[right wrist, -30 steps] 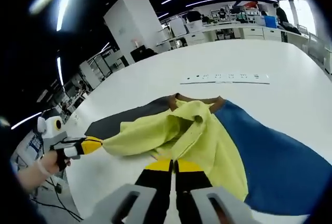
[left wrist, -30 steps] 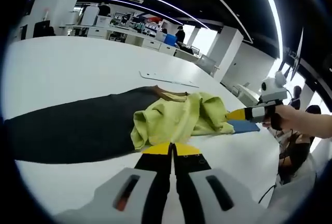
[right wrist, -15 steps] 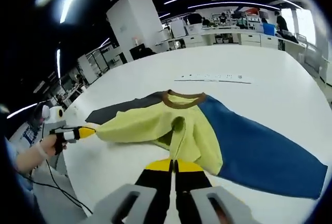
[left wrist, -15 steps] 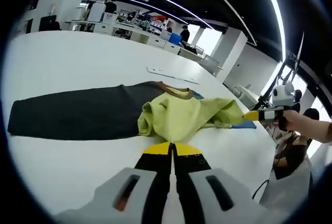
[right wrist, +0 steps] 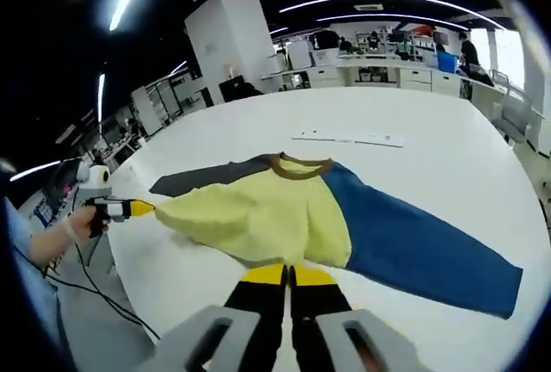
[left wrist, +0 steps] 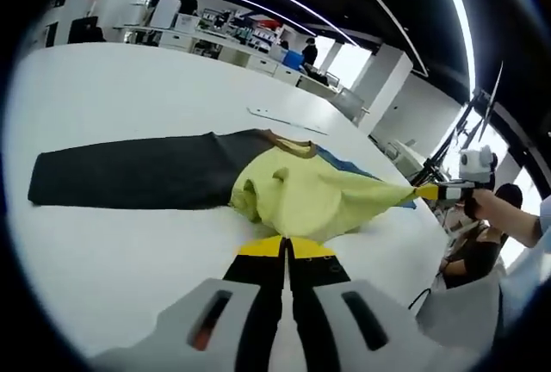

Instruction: Fold the garment on the visible template until the final outline fits inside the template.

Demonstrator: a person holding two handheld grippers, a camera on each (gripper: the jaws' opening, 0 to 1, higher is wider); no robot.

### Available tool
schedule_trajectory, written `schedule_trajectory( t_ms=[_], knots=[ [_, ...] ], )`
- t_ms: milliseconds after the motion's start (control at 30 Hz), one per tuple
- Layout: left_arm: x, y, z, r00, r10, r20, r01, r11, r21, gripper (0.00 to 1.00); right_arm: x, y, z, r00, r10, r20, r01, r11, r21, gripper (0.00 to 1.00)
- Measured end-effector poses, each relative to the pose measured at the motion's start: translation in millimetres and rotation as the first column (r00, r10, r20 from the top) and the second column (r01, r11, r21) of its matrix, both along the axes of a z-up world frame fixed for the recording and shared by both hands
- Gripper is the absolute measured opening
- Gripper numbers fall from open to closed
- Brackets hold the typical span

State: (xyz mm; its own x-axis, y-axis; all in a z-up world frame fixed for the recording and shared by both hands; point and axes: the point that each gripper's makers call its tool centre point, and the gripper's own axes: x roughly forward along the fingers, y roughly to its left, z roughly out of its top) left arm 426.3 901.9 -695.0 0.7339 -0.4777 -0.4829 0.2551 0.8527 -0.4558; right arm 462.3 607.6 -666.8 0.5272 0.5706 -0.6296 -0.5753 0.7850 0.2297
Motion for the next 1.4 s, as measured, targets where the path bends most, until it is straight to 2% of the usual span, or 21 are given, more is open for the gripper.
schedule_trajectory(
  t_ms=[367,733,900,1067,1233,1333,1400],
  knots=[
    [-45.6,11,-15.6,0.992,-0.012,-0.125,0.011,1.0,-0.01,0.0,-54,-2,-11.7,0.996,0.09,-0.025,-0.091,0.995,-0.05,0.0],
    [-81.6,12,-38.4,0.978,-0.057,-0.198,0.074,0.994,0.079,0.0,-90,-14,-29.1,0.987,0.14,-0.077,-0.148,0.983,-0.106,0.0],
    [-94.2,14,-48.6,0.969,-0.065,-0.239,0.095,0.989,0.116,0.0,-110,-25,-40.7,0.977,0.19,-0.099,-0.205,0.962,-0.183,0.0],
    [-103.2,15,-57.1,0.958,-0.063,-0.28,0.098,0.989,0.113,0.0,-119,-36,-55.7,0.968,0.214,-0.127,-0.239,0.942,-0.234,0.0],
    [-107.1,16,-62.3,0.95,-0.064,-0.305,0.107,0.986,0.128,0.0,-130,-34,-66.5,0.953,0.252,-0.167,-0.289,0.922,-0.259,0.0],
    [-107.0,17,-63.2,0.947,-0.06,-0.315,0.107,0.985,0.132,0.0,-135,-35,-75.9,0.94,0.288,-0.183,-0.333,0.894,-0.301,0.0],
    [-107.4,17,-64.9,0.945,-0.064,-0.322,0.116,0.983,0.145,0.0,-136,-36,-81.9,0.937,0.295,-0.19,-0.342,0.885,-0.315,0.0]
  ],
)
